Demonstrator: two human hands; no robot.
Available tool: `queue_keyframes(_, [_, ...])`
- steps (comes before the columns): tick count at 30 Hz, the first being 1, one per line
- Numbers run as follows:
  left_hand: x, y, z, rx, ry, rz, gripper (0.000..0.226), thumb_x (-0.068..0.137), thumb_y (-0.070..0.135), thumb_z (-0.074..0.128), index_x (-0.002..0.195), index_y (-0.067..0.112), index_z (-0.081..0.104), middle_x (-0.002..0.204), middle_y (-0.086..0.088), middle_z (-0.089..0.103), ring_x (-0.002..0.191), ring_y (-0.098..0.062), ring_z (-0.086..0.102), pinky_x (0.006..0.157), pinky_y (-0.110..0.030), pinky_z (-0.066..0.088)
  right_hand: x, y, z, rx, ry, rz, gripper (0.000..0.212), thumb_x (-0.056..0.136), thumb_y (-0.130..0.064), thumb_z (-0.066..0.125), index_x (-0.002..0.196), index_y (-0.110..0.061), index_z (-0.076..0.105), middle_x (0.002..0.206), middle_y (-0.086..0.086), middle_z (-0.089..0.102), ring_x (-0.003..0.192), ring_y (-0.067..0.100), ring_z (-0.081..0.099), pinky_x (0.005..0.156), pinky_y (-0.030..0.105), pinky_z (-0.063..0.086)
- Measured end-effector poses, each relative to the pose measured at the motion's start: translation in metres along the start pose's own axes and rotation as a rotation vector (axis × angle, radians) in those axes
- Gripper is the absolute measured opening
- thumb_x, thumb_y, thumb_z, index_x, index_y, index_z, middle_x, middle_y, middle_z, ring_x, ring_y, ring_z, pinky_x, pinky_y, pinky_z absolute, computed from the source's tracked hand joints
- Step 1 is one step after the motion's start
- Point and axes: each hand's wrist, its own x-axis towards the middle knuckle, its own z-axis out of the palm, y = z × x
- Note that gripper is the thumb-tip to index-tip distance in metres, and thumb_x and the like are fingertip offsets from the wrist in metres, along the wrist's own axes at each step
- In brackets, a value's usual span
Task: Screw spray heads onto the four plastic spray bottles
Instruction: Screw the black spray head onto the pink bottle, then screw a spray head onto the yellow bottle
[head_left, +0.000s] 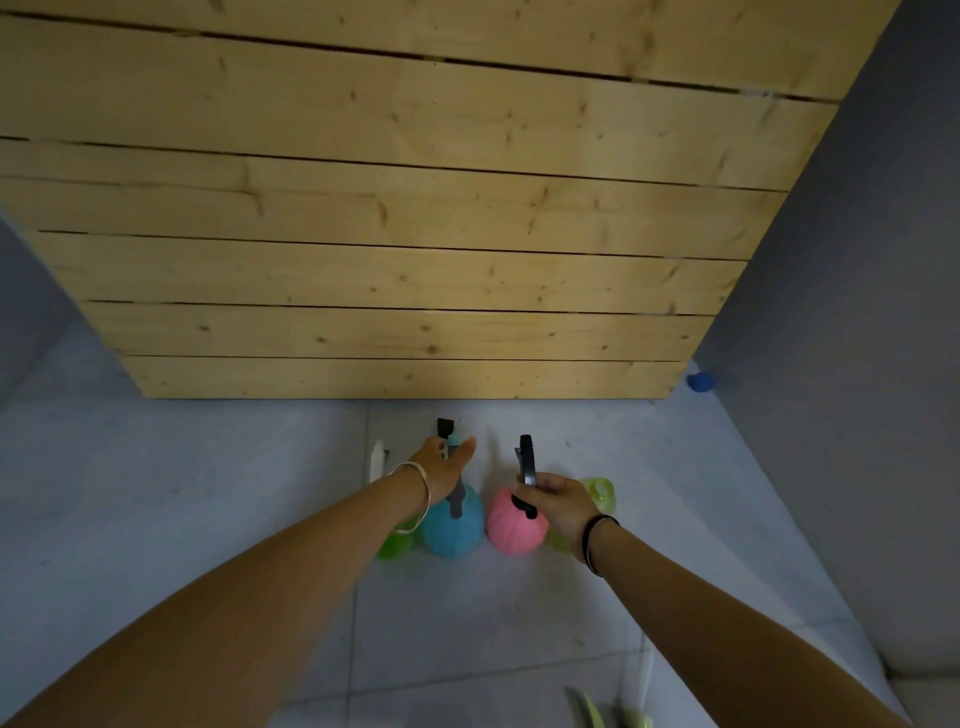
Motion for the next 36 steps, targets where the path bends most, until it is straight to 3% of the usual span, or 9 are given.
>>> queue_keyframes(5, [0.0,0.0,-0.001,0.005,0.0,-0.013,0.071,0.094,0.05,0.033,0.133,-0.009,0.039,0.125,-0.029,0.055,0.116,-0.037,0.055,0.103,-0.045,0.04,0.002,0.002,-0.001,-0.01,0.002,0.002,0.01,0.084,-0.004,0.065,0.094,-0.005,0.066,0.11,0.03,0.066,0.084,0.022,0.057,0.065,0.016,0.048])
queue_keyframes(8, [0.001,0.001,-0.001,0.014,0.012,-0.005,0.07,0.095,0.049,0.033,0.133,-0.009,0.04,0.13,-0.031,0.051,0.119,-0.039,0.052,0.104,-0.045,0.039,0.0,0.0,-0.006,-0.009,0.009,0.016,0.032,0.081,-0.001,0.067,0.113,0.003,0.061,0.098,0.018,0.066,0.084,0.021,0.057,0.056,0.01,0.048])
queue_keyframes(11, [0.0,0.002,-0.001,0.01,0.022,0.017,0.068,0.096,0.047,0.032,0.129,-0.012,0.043,0.117,-0.029,0.06,0.112,-0.036,0.057,0.104,-0.044,0.039,-0.001,-0.004,-0.011,0.035,-0.004,0.016,0.04,0.08,0.002,0.068,0.118,0.002,0.059,0.113,0.017,0.065,0.089,0.019,0.058,0.052,0.007,0.048])
queue_keyframes(17, [-0.003,0.006,0.002,-0.041,0.095,0.071,0.054,0.097,0.042,0.034,0.111,-0.007,0.052,0.102,-0.027,0.06,0.103,-0.032,0.058,0.1,-0.041,0.041,-0.001,-0.019,-0.026,-0.013,0.036,-0.046,0.047,0.08,-0.004,0.07,0.126,-0.003,0.057,0.131,0.012,0.057,0.117,0.024,0.056,0.099,0.03,0.044])
queue_keyframes(19, [-0.007,0.011,0.004,-0.037,0.18,0.139,0.038,0.096,0.038,0.039,0.107,0.003,0.053,0.105,-0.018,0.055,0.106,-0.027,0.053,0.096,-0.036,0.04,0.001,-0.026,-0.036,-0.005,0.118,-0.113,0.037,0.08,-0.006,0.07,0.116,-0.005,0.063,0.126,0.013,0.061,0.11,0.024,0.058,0.094,0.029,0.047])
queue_keyframes(22, [-0.012,0.022,0.007,-0.102,0.296,0.227,0.046,0.095,0.036,0.045,0.133,0.01,0.045,0.136,-0.009,0.048,0.124,-0.024,0.046,0.102,-0.031,0.035,0.005,-0.026,-0.058,-0.047,0.227,-0.191,0.029,0.077,-0.007,0.073,0.106,-0.01,0.067,0.121,0.012,0.064,0.11,0.024,0.059,0.086,0.029,0.049])
queue_keyframes(27, [-0.016,0.026,0.018,0.066,0.296,0.447,0.036,0.093,0.034,0.05,0.123,0.016,0.055,0.129,-0.005,0.055,0.123,-0.021,0.047,0.104,-0.032,0.037,0.012,0.002,-0.087,-0.365,0.194,-0.08,0.041,0.074,-0.004,0.076,0.114,-0.004,0.066,0.125,0.013,0.063,0.122,0.029,0.054,0.102,0.037,0.044])
queue_keyframes(30, [-0.017,0.029,0.028,0.095,0.268,0.522,0.03,0.092,0.033,0.052,0.117,0.018,0.059,0.123,-0.003,0.058,0.118,-0.02,0.049,0.103,-0.035,0.039,0.01,0.013,-0.094,-0.38,0.219,-0.095,0.035,0.072,-0.004,0.078,0.106,-0.004,0.069,0.114,0.014,0.068,0.112,0.03,0.061,0.098,0.039,0.048])
queue_keyframes(36, [-0.022,0.041,0.05,0.144,0.203,0.59,0.031,0.088,0.036,0.057,0.116,0.021,0.058,0.123,0.002,0.057,0.118,-0.016,0.048,0.1,-0.026,0.035,-0.009,-0.002,-0.108,-0.397,0.241,-0.184,0.023,0.071,-0.018,0.08,0.089,-0.01,0.068,0.098,0.007,0.068,0.095,0.018,0.061,0.082,0.027,0.049])
